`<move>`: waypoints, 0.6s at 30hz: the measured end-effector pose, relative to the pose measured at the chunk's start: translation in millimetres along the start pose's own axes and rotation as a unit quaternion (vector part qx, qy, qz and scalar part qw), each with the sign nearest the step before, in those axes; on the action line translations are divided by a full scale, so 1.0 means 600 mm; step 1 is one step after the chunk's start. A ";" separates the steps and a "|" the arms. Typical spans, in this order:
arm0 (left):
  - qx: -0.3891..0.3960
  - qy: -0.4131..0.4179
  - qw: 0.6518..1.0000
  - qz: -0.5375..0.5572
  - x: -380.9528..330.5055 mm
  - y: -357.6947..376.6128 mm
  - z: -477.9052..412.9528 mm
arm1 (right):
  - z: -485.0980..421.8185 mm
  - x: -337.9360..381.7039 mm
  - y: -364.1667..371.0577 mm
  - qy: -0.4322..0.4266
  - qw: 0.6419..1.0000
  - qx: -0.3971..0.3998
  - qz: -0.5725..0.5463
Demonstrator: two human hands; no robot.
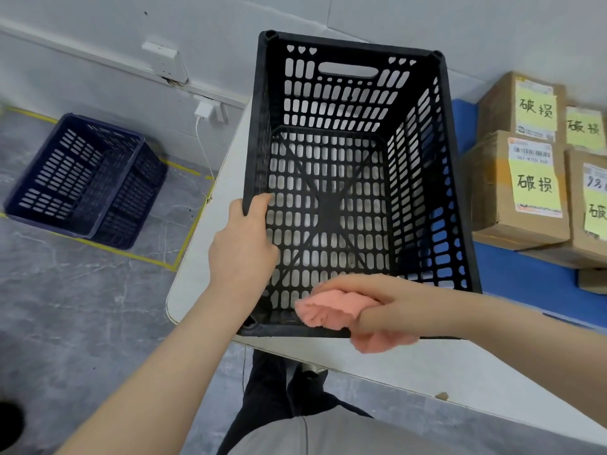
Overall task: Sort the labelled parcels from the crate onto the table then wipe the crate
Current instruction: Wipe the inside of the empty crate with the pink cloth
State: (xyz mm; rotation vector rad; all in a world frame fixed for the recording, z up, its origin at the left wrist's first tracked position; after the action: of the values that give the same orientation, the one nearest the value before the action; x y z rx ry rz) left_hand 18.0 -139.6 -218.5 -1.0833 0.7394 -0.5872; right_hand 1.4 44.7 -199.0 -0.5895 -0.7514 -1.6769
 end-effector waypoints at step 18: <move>-0.008 0.006 1.000 -0.010 -0.001 0.002 -0.004 | -0.259 -0.151 -0.049 0.056 0.904 -0.044 0.422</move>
State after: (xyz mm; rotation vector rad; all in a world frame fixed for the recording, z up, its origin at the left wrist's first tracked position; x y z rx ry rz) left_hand 15.7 -140.3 -220.3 -1.1048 0.7458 -0.6063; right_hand -6.2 -7.5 -373.4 -0.7385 -0.2542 -0.9218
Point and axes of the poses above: each hand's wrist, its own z-axis away from the middle knuckle, its own y-axis out of the palm, x = y × z, the point moved 7 cm from there along -z, towards the middle knuckle, and after that the axes turned 14 degrees about -z, right-handed, at the moved point
